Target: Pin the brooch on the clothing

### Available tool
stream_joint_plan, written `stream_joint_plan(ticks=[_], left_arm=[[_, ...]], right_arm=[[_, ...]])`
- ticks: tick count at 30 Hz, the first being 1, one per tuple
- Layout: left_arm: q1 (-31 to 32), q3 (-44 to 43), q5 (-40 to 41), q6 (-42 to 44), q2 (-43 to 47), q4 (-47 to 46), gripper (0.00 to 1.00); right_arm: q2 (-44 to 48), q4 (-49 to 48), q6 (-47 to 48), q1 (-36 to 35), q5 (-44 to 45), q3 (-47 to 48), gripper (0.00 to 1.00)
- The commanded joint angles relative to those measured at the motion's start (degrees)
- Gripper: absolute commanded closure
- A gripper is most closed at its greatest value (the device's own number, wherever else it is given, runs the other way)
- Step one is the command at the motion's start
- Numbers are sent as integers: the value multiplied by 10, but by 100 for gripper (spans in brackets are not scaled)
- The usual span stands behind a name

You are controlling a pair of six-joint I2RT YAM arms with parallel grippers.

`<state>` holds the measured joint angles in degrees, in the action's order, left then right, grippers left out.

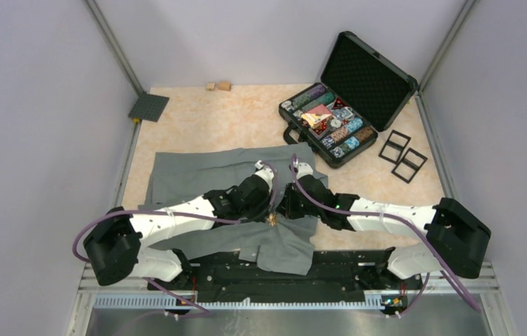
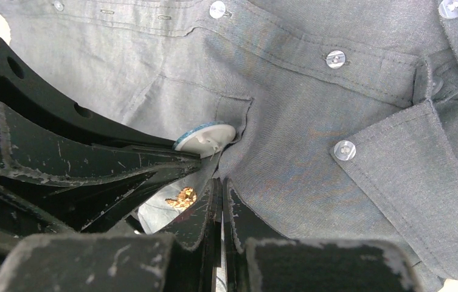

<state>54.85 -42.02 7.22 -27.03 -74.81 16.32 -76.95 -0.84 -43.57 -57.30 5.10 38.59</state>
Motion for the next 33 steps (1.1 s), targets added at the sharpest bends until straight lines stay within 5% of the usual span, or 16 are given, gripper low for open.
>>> stream_joint_plan(ticks=[1,33], left_arm=[[6,-20,13,8,-6,8,100],[14,4,-29,-11,14,-56,100]], right_arm=[[33,-44,6,-9,10,-3,100],[-42,-122,24,-17,-30,-31,100]])
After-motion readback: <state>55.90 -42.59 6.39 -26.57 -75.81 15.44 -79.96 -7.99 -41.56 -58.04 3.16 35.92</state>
